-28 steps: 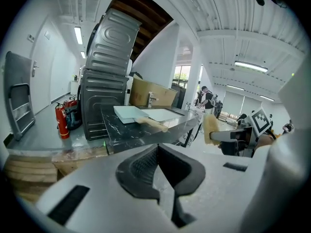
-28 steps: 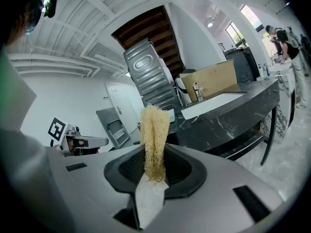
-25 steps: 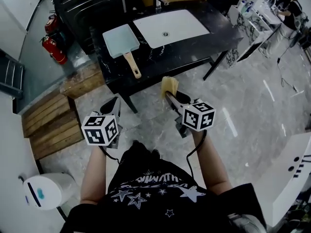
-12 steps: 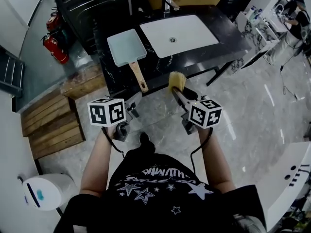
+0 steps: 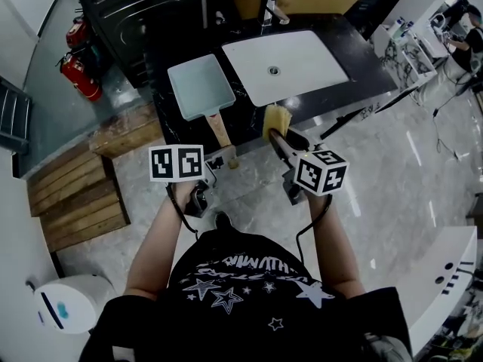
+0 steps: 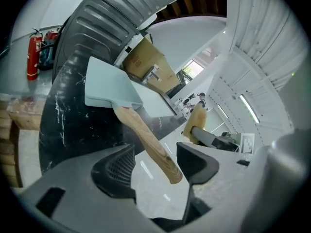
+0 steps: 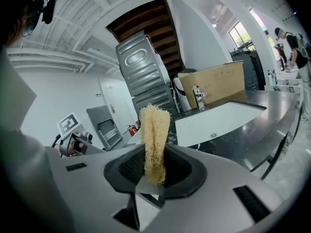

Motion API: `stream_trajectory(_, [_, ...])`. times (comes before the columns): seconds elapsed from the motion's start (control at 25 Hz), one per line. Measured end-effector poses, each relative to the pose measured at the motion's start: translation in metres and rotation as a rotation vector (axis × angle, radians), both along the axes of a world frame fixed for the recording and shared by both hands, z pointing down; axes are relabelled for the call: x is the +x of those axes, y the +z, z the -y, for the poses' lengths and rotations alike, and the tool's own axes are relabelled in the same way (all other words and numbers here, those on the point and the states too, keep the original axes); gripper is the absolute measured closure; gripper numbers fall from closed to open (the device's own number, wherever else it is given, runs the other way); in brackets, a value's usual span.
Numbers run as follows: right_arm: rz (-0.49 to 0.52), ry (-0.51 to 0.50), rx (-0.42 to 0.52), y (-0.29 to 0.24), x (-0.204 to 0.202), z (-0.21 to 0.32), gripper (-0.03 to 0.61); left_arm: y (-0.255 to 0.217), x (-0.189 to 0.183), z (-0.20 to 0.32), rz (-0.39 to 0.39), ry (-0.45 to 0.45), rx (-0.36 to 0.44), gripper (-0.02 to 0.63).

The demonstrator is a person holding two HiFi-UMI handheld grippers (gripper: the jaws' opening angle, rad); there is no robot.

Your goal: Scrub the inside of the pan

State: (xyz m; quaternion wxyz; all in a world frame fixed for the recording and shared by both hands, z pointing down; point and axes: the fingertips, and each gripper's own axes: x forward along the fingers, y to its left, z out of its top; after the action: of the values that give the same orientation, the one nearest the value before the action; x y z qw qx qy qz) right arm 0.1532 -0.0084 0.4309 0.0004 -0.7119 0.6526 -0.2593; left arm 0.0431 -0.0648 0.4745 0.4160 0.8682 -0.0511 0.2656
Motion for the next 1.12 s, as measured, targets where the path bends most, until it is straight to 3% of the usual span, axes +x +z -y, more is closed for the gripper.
stream_trajectory(0.4, [-0.005,-0.060,-0.009,-0.001,0.005,0.043,0.486,0.013,0.012,-0.003,0.012,0.068,-0.056,0.365])
stream_trajectory(0.72, [-0.019,-0.254,-0.013,0.001,0.006,0.087,0.486,0.013,0.019,0.001,0.031,0.025,-0.054,0.403])
stream_trajectory(0.88, [-0.032,-0.393,-0.030,0.001,0.004,0.115,0.486,0.014,0.018,0.002,0.050,-0.055,-0.082,0.423])
stream_trajectory(1.12, [-0.172,-0.578,-0.065,-0.007,0.002,0.166,0.486,0.014,0.018,0.004,0.073,-0.151,-0.106,0.444])
